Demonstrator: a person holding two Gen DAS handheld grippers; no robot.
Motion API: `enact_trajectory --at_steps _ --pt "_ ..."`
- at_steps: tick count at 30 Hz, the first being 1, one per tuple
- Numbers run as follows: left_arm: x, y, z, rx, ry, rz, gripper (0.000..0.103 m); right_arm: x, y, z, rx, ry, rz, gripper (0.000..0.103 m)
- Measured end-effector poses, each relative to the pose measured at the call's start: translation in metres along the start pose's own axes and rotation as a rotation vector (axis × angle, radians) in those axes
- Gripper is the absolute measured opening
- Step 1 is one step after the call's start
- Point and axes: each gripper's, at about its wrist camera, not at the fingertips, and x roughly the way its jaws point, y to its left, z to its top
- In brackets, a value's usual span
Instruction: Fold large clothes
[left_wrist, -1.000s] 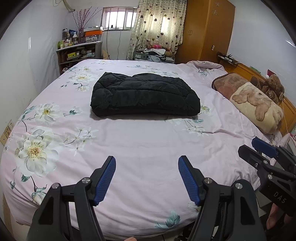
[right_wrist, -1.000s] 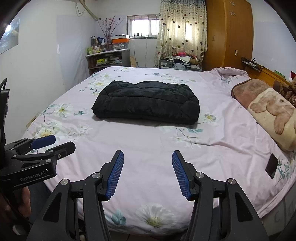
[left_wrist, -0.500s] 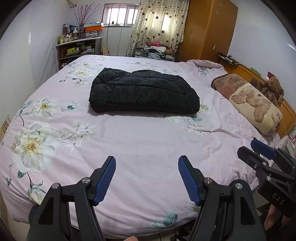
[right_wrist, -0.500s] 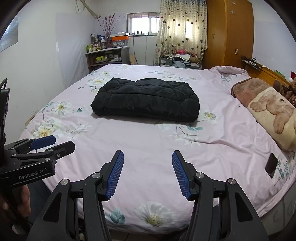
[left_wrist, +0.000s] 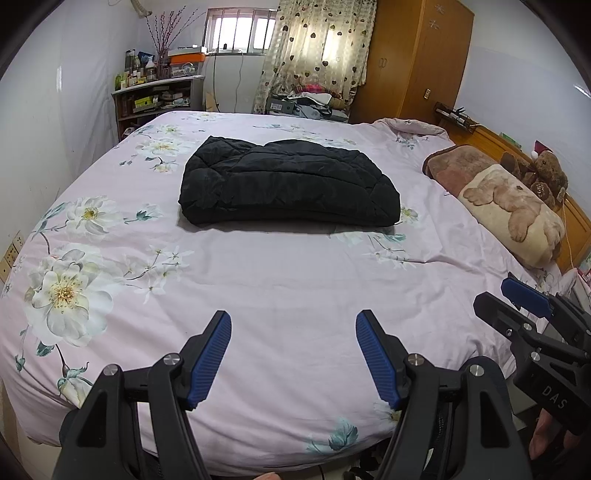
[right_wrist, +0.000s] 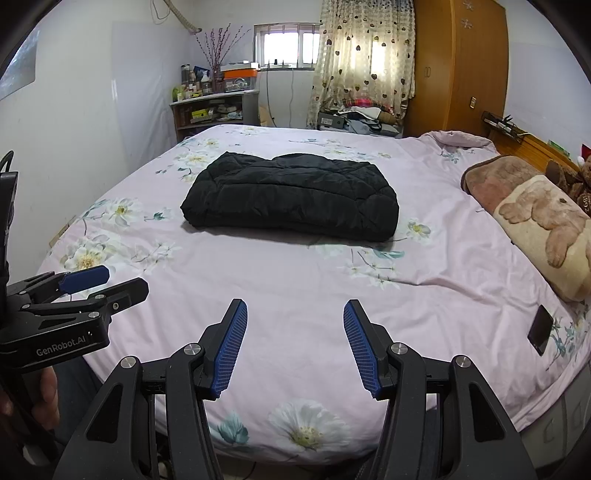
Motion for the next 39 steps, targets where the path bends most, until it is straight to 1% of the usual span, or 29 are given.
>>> enact_trajectory --at_steps 39 --pt "0.0038 0.0019 -0.0020 0.006 0.004 0.019 0.072 0.0008 -0.0062 -0.0033 -0.003 0.014 0.001 0.055"
